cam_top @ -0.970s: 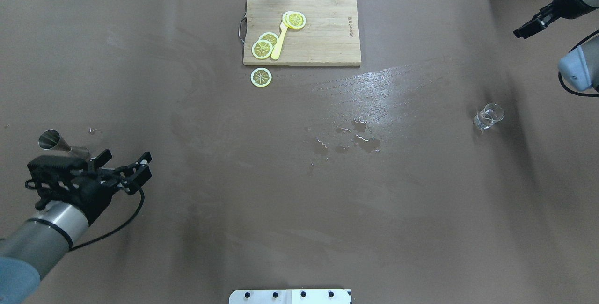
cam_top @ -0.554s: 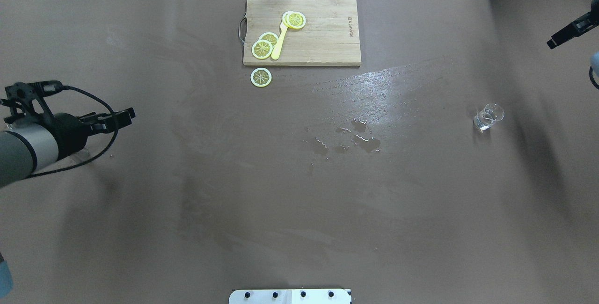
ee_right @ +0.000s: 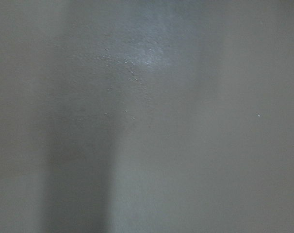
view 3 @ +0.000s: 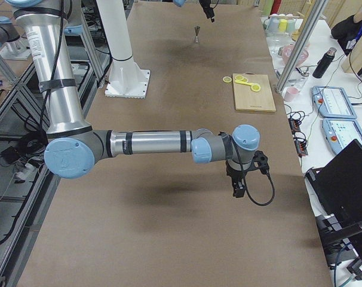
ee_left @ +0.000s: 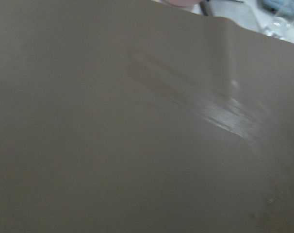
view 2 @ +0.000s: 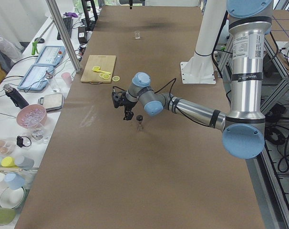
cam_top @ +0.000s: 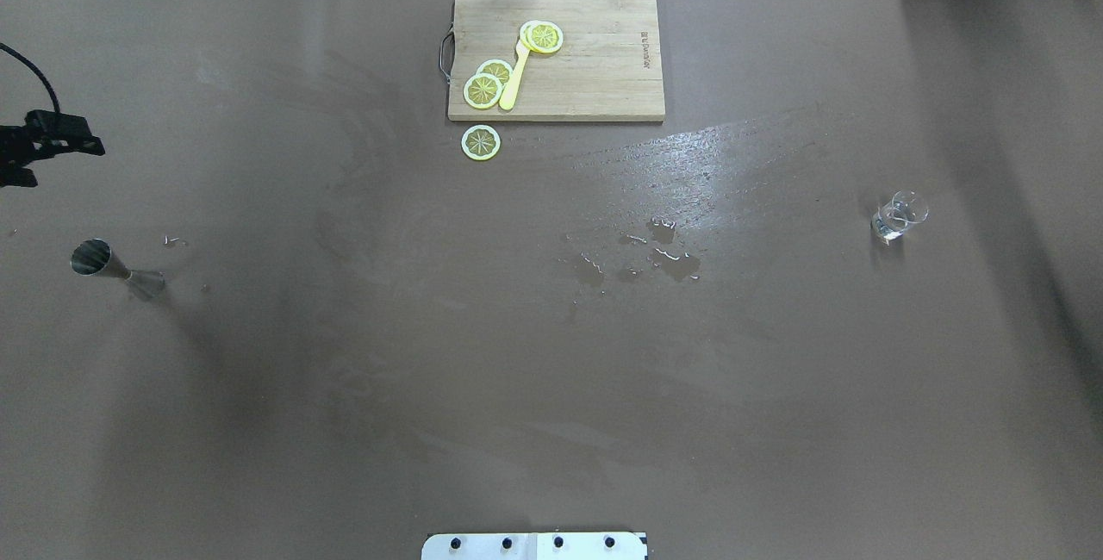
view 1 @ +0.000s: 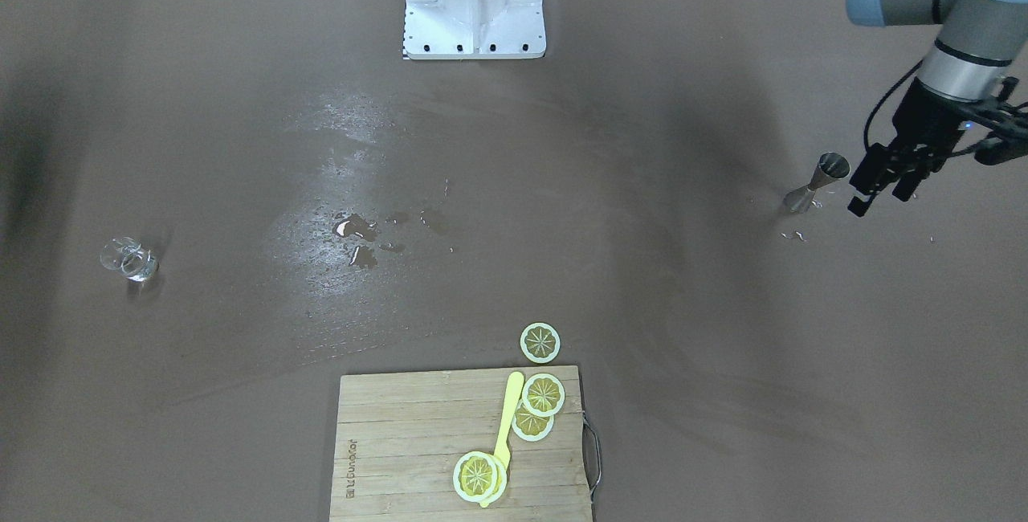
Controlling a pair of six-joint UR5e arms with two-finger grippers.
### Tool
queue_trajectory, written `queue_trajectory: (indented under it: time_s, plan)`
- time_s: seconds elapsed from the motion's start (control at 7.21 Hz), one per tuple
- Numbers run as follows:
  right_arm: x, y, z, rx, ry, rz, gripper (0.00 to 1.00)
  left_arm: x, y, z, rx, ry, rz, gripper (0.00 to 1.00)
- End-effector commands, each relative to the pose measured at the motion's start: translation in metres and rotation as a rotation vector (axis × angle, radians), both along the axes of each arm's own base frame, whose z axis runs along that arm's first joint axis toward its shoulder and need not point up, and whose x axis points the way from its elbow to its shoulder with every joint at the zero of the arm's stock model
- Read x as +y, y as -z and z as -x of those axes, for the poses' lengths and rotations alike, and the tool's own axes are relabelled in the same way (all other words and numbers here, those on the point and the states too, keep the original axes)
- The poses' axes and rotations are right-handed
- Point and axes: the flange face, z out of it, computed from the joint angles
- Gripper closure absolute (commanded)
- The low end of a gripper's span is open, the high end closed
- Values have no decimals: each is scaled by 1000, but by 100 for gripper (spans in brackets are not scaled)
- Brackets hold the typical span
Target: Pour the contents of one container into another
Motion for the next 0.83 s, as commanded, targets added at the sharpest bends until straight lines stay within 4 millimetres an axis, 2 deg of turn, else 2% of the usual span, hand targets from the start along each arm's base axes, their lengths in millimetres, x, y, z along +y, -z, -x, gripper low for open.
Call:
queue_trajectory:
  time_s: [0.0,0.14,0.28,0.42,0.55,0.69]
  plan:
    - [25,7,-41,3,-72,168,0,-14,-33,52,60,4,251,1]
    - [45,14,-50,-13,-91,201,0,-10,-43,66,34,-73,181,1]
    - [70,9,-49,-39,-96,218,0,2,-77,104,-41,-161,76,1]
    - [95,-5,-46,-78,-96,238,0,6,-109,142,-101,-236,-17,1]
    - [94,-4,-46,-85,-95,234,0,23,-141,172,-153,-344,-110,1]
    - [92,-6,-45,-88,-91,221,0,52,-170,207,-152,-386,-99,1]
